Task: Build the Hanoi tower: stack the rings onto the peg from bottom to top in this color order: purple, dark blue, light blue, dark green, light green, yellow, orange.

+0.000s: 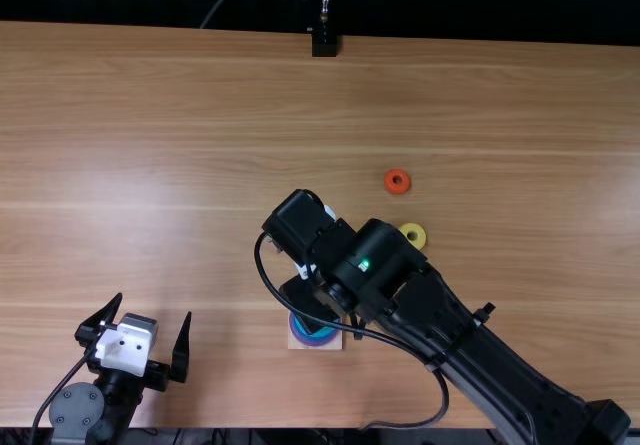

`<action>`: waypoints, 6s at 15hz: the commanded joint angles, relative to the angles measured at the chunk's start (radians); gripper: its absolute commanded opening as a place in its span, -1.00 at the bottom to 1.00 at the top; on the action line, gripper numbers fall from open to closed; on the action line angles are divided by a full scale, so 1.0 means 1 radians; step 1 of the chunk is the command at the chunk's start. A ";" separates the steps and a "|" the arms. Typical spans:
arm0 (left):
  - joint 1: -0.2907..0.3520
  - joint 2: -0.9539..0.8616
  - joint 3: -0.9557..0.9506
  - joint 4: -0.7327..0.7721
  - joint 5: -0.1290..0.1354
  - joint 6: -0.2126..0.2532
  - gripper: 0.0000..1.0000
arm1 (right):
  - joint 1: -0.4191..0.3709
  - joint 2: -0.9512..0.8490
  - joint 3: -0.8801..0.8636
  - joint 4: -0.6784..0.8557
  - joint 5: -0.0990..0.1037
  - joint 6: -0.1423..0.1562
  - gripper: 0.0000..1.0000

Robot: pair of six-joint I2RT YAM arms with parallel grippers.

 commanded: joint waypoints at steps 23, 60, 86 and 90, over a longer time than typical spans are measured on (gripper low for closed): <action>0.006 -0.012 -0.105 -0.079 0.011 0.015 1.00 | -0.341 0.157 0.014 0.175 0.174 0.226 1.00; 0.006 -0.012 -0.105 -0.079 0.011 0.015 1.00 | -0.542 0.354 -0.282 0.458 0.101 0.169 0.36; 0.006 -0.012 -0.105 -0.079 0.011 0.015 1.00 | -0.234 0.094 0.116 0.009 0.104 -0.079 -1.00; 0.006 -0.012 -0.105 -0.079 0.011 0.015 1.00 | -0.119 0.076 0.178 -0.048 0.104 -0.077 -1.00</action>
